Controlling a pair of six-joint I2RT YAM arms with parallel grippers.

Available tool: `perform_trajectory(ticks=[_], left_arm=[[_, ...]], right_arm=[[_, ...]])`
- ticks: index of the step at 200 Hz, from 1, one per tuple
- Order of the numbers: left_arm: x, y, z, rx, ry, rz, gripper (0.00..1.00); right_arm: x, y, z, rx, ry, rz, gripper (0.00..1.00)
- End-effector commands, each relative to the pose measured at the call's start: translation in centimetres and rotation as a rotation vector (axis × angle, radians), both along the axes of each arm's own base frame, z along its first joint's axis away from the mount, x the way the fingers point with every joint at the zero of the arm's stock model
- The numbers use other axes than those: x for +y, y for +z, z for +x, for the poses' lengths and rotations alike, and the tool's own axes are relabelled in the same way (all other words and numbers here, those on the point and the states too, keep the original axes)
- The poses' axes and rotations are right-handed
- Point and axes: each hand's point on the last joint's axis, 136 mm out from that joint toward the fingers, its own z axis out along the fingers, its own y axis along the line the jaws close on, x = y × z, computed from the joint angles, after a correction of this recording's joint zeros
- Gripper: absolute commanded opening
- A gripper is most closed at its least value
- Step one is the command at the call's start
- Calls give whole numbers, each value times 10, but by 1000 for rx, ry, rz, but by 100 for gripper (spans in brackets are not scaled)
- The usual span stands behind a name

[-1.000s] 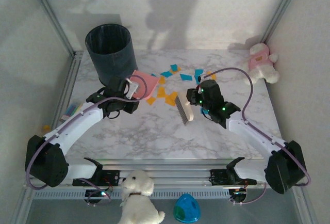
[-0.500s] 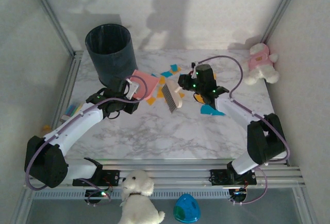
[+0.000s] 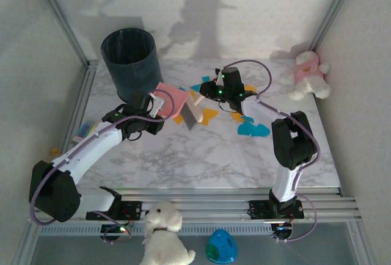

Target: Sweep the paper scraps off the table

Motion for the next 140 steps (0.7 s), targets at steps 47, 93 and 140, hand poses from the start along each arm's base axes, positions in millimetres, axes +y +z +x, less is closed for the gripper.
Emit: perform_trajectory(ticks=[47, 93, 140], left_arm=[[-5, 4, -3, -20, -35, -13, 0], [-6, 1, -4, -9, -40, -13, 0], [-8, 0, -5, -3, -48, -18, 0]], right_arm=[[-6, -30, -12, 89, 12, -95, 0], [-47, -39, -30, 90, -72, -279, 0], [-80, -42, -53, 91, -133, -403, 0]])
